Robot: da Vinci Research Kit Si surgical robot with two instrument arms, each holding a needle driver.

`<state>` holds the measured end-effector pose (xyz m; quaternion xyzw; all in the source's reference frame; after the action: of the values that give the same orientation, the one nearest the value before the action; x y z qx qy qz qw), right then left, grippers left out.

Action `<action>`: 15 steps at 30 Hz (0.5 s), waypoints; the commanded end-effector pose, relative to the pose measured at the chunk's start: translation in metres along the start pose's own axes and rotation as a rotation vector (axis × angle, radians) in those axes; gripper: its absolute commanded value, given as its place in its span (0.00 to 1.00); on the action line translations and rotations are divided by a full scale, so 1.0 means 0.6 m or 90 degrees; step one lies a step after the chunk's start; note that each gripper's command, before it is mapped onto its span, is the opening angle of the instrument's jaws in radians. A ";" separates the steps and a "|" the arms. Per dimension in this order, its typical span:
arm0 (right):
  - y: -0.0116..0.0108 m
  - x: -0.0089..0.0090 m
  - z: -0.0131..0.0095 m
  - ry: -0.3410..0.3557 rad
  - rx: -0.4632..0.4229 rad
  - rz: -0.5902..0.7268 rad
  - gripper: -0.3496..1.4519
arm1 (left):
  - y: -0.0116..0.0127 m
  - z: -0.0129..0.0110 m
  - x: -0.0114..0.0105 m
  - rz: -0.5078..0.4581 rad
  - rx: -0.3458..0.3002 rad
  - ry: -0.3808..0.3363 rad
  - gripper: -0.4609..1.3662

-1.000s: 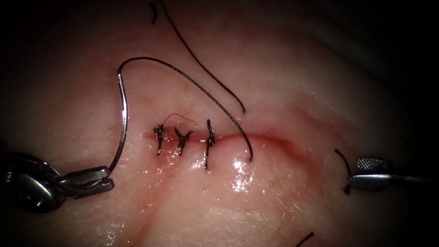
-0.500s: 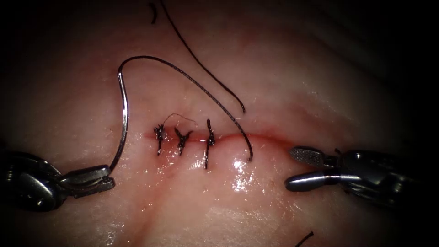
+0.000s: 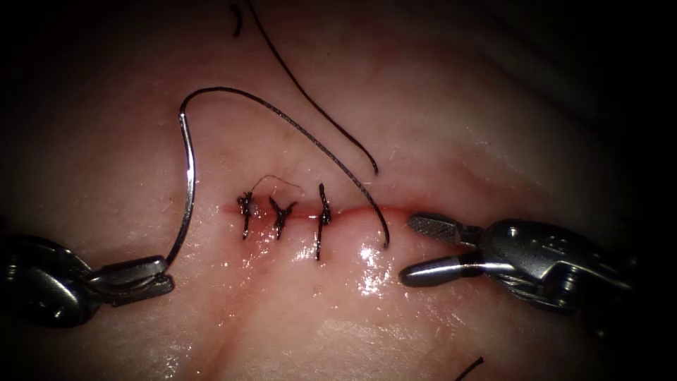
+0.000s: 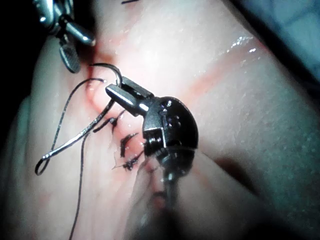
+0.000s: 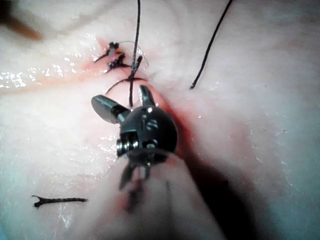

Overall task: Wound Closure
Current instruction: Pull the suture through the wound with the right gripper

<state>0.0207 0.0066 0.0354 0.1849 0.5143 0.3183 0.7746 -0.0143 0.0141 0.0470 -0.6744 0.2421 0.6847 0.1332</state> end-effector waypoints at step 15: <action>0.0027 -0.0056 0.0075 -0.031 -0.011 -0.040 0.66 | -0.0007 0.0003 0.0016 -0.003 -0.003 -0.003 0.06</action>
<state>0.0235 0.0055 0.0406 0.1692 0.4980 0.2943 0.7980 -0.0143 0.0144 0.0459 -0.6729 0.2414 0.6858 0.1365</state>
